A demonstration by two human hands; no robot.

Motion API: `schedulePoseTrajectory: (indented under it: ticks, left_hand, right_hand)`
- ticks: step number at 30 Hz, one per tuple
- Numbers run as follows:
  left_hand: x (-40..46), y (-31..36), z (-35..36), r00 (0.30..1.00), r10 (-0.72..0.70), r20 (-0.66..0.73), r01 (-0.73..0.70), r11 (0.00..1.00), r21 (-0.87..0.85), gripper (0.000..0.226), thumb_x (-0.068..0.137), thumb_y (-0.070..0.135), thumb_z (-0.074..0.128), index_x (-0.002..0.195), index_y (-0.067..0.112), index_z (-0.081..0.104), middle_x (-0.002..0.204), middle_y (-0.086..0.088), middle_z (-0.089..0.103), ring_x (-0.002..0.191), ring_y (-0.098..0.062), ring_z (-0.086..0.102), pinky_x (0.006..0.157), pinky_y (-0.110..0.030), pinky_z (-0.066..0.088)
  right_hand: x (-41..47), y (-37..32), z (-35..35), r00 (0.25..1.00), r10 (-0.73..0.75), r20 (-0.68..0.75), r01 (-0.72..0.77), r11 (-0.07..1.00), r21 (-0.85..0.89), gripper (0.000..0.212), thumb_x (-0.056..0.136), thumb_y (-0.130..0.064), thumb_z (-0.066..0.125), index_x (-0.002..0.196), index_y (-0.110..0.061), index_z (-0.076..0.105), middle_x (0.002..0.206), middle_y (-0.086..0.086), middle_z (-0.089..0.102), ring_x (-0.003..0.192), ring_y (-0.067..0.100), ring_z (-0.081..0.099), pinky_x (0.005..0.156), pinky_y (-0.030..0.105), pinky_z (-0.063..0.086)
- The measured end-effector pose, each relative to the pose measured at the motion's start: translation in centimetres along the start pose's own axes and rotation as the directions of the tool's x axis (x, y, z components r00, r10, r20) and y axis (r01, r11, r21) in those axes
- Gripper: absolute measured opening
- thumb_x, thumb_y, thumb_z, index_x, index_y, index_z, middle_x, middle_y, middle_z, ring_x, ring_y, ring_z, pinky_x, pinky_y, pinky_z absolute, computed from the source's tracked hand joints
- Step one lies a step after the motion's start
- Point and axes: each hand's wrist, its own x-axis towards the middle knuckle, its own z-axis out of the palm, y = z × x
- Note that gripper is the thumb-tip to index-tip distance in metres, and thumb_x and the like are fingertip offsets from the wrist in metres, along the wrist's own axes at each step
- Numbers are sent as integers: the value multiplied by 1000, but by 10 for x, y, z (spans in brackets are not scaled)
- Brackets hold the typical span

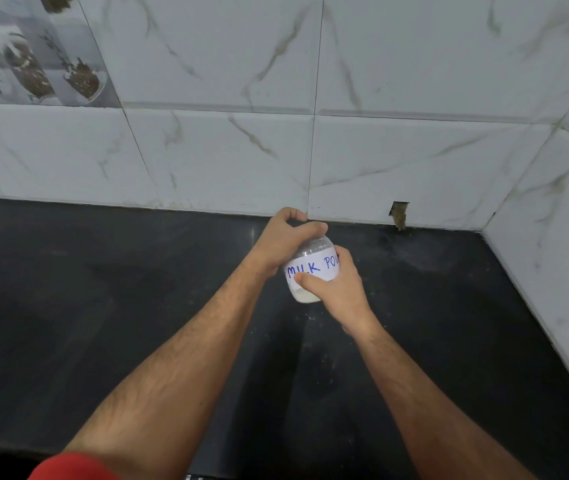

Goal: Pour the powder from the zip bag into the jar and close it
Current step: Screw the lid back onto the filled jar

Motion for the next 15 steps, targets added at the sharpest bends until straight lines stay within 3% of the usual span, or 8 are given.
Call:
schedulePoseTrajectory:
  ticks: [4, 8, 12, 15]
  left_hand:
    - [-1, -1, 0, 999, 25, 20, -24, 1000, -20, 40, 75, 24, 81, 95, 17, 47, 80, -10, 69, 65, -25, 62, 61, -33, 50]
    - [-4, -11, 0, 1000, -6, -19, 6, 1000, 4, 44, 80, 32, 79, 110, 18, 49, 84, -1, 71, 65, -17, 67, 64, -31, 54]
    - [-3, -31, -7, 995, -96, -36, 94, 994, -53, 75, 84, 71, 55, 134, 16, 45, 120, -5, 65, 109, -17, 66, 101, -40, 50]
    - [-12, -57, -13, 982, -189, 23, 190, 982, -17, 76, 85, 79, 36, 129, 19, 57, 121, -3, 71, 117, -22, 64, 105, -47, 44]
  right_hand:
    - [1, 5, 0, 1000, -8, 26, 7, 999, 50, 74, 71, -25, 87, 132, -24, 46, 112, -10, 63, 101, 11, 65, 79, 24, 57]
    - [3, 13, 1, 996, 9, 89, -14, 998, 58, 76, 71, -23, 88, 133, -24, 45, 115, -7, 62, 104, 12, 64, 75, 22, 56]
    - [4, 26, 1, 993, 34, 115, -41, 997, 60, 81, 71, -21, 89, 136, -24, 42, 117, -10, 61, 107, 11, 62, 75, 21, 54]
    - [7, 36, -1, 994, 67, 83, -76, 992, 105, 82, 73, -18, 88, 138, -23, 38, 120, -8, 59, 107, 10, 62, 74, 20, 56]
